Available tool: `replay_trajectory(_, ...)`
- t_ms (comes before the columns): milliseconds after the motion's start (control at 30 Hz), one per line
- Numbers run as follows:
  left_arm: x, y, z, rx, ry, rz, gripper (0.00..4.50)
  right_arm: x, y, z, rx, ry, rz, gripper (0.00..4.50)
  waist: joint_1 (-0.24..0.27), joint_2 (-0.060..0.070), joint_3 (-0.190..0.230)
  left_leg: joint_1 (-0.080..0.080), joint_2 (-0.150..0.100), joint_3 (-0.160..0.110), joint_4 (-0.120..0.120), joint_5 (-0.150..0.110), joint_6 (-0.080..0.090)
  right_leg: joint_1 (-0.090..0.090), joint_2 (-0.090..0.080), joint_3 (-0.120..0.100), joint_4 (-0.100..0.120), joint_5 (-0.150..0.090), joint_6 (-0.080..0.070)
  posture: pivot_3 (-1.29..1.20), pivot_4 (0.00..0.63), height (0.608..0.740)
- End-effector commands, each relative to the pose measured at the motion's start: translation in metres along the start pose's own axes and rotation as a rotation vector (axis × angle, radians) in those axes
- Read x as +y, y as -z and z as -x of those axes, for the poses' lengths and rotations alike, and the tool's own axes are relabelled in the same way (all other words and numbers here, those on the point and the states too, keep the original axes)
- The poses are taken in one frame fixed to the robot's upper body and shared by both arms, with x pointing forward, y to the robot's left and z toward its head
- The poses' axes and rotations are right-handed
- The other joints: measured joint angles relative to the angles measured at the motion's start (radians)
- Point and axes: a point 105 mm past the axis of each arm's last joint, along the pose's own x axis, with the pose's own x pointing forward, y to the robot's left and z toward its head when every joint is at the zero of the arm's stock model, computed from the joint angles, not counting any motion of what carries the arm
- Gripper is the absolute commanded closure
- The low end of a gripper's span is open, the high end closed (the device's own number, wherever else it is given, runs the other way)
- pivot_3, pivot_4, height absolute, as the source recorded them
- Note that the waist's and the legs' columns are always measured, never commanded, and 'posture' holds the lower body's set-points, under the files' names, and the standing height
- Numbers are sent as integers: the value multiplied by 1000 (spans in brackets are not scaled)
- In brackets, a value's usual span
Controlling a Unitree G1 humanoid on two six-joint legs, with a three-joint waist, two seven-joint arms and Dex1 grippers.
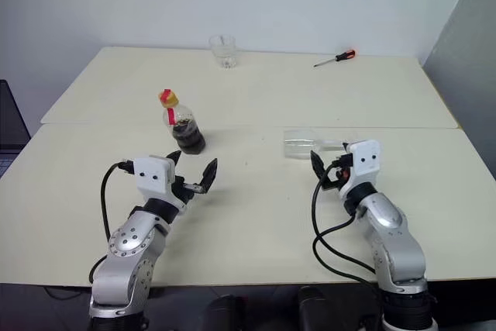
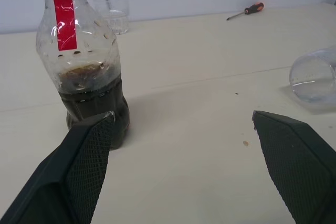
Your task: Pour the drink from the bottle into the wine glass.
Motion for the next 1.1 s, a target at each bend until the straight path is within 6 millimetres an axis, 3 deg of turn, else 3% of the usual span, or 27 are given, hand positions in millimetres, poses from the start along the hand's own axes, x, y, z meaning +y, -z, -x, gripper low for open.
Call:
replay_trajectory(33, -1, -17, 3, -74, -7, 18, 49, 3, -10, 0, -50, -18, 3, 0, 0, 0, 0, 0, 0, 0, 0, 0, 0, 0, 0, 0, 0, 0, 0, 0, 150, 740)
replay_trajectory(200, 33, -10, 12, -58, -212, 75, 49, 9, -12, 0, -59, -67, -4, 0, 0, 0, 0, 0, 0, 0, 0, 0, 0, 0, 0, 0, 0, 0, 0, 0, 150, 740)
replay_trajectory(333, 59, 3, 10, -4, -338, 68, 49, 50, -11, -1, -39, -333, 46, 0, 0, 0, 0, 0, 0, -1, 0, 0, 0, 0, 0, -1, 0, 0, 0, 0, 150, 740)
replay_trajectory(467, 49, 1, -8, -7, -276, 106, 49, 84, -11, 1, -26, -587, 91, 0, 3, -1, 0, 0, 0, -1, 1, 0, 0, 1, 1, -2, 0, 0, 0, 0, 150, 740)
replay_trajectory(600, 40, -3, -22, -18, -232, 76, 49, 101, -12, -2, -21, -726, 123, 0, 4, -1, 0, 0, 0, 0, 1, 0, 0, 1, 0, -3, 0, 0, 0, 0, 150, 740)
replay_trajectory(800, 57, 0, -33, -2, -285, 23, 49, 103, -20, -20, -53, -749, 152, 0, 4, -2, 0, 0, 0, -1, 1, 0, 0, 1, 1, -3, 0, 0, 0, 0, 150, 740)
replay_trajectory(1100, 58, -6, -58, -28, -262, -10, 49, 115, -23, -30, -76, -805, 162, 0, 12, -2, 0, 0, 0, 0, 1, 0, 0, 1, 1, -3, 0, 0, 0, 0, 150, 740)
